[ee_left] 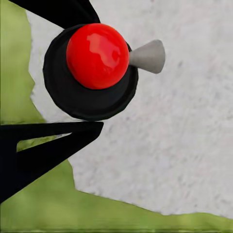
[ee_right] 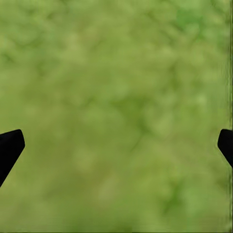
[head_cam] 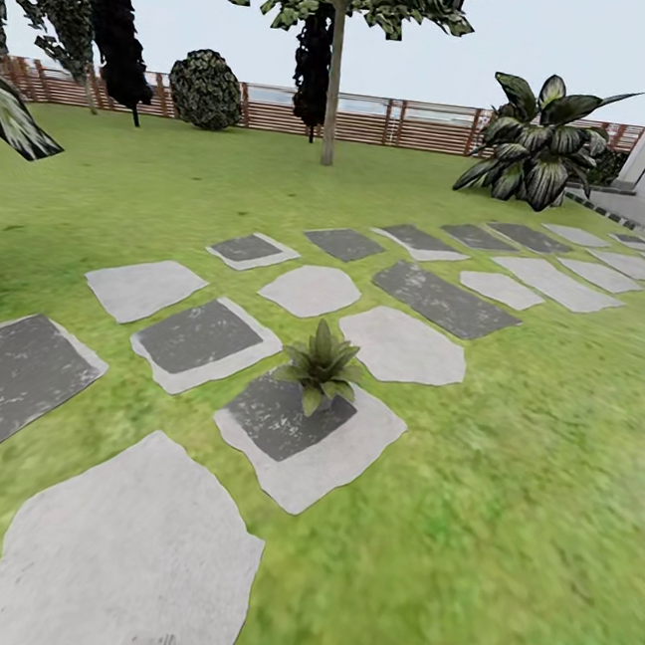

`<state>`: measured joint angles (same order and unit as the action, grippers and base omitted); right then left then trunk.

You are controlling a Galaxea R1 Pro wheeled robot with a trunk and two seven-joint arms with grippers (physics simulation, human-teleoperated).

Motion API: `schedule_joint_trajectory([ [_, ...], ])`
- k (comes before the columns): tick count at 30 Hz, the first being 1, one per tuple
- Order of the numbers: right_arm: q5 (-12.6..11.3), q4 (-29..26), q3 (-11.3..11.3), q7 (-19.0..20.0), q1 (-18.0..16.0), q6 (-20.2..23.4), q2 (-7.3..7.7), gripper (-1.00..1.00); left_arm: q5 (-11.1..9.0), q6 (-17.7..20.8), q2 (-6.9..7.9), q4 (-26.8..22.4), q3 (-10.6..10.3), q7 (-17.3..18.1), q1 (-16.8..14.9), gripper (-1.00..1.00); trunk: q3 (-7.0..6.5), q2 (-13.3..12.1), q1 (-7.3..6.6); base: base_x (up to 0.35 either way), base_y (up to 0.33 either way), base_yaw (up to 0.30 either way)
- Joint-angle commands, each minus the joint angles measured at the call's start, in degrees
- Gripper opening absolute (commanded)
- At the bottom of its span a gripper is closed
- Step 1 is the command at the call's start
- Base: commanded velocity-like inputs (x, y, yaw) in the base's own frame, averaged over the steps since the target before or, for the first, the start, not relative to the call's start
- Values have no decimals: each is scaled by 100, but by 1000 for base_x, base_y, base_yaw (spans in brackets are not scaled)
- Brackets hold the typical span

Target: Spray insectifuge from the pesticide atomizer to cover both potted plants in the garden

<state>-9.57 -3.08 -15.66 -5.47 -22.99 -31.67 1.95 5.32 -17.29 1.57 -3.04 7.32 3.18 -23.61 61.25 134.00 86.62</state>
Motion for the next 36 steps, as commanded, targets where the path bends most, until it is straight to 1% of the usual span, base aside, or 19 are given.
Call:
schedule_joint_trajectory([
  [1, -45, 0, -51, -16, -2, -11, -1, 100, 56, -20, 1, 5, 50, 18, -3, -100, 5, 2, 0, 145, -251, 0],
  [36, -45, 0, -51, -7, -2, -12, -5, 100, 55, -20, 1, 5, 50, 21, -3, -100, 5, 2, 0, 143, -253, 3],
])
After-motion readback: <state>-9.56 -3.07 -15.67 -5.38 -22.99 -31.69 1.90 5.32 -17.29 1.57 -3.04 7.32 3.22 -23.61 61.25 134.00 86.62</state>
